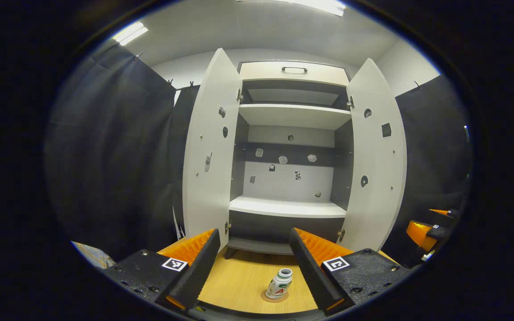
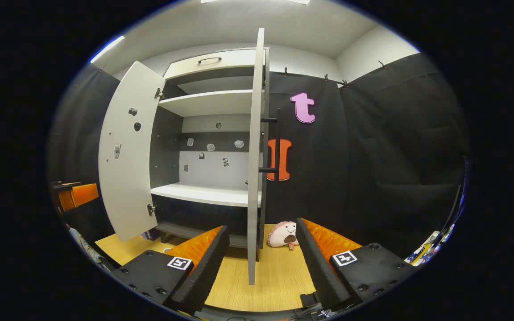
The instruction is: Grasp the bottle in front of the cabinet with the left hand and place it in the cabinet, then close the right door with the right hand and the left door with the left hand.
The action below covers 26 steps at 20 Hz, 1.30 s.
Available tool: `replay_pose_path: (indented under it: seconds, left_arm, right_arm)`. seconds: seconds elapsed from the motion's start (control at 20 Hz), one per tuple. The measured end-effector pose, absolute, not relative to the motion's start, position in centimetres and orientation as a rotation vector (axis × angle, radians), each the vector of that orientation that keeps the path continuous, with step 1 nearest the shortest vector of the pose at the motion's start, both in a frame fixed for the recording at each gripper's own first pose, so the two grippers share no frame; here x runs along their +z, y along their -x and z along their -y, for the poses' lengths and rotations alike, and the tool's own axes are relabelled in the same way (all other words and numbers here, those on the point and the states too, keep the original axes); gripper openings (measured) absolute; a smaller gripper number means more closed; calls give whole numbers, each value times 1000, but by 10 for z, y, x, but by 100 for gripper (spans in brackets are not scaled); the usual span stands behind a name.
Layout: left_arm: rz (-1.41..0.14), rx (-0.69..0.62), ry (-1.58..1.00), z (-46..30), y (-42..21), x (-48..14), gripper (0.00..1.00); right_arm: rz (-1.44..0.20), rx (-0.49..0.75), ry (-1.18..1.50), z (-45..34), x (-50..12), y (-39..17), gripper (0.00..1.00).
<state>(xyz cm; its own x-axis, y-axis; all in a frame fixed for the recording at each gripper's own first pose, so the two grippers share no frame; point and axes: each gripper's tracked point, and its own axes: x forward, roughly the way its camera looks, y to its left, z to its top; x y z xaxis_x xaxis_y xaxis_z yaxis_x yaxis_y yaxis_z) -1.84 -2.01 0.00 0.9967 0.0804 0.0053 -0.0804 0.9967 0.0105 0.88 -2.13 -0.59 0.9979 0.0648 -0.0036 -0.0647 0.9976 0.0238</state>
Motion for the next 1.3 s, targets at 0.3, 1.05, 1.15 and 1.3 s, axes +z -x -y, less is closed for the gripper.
replay_pose_path:
  seconds: [0.3,1.05,1.15,1.3]
  left_arm:
    - [1,-17,-10,30,10,-4,95]
    - [-67,-167,-20,58,-31,-98,95]
    - [-77,-173,-7,61,-38,-116,95]
    - [-86,-185,-29,66,-49,-145,95]
  right_arm:
    - [18,-32,-34,31,-3,-2,98]
    - [-35,-109,-7,19,-16,-6,90]
    - [-40,-115,2,19,-13,-6,90]
    - [-40,-128,26,22,-11,-5,90]
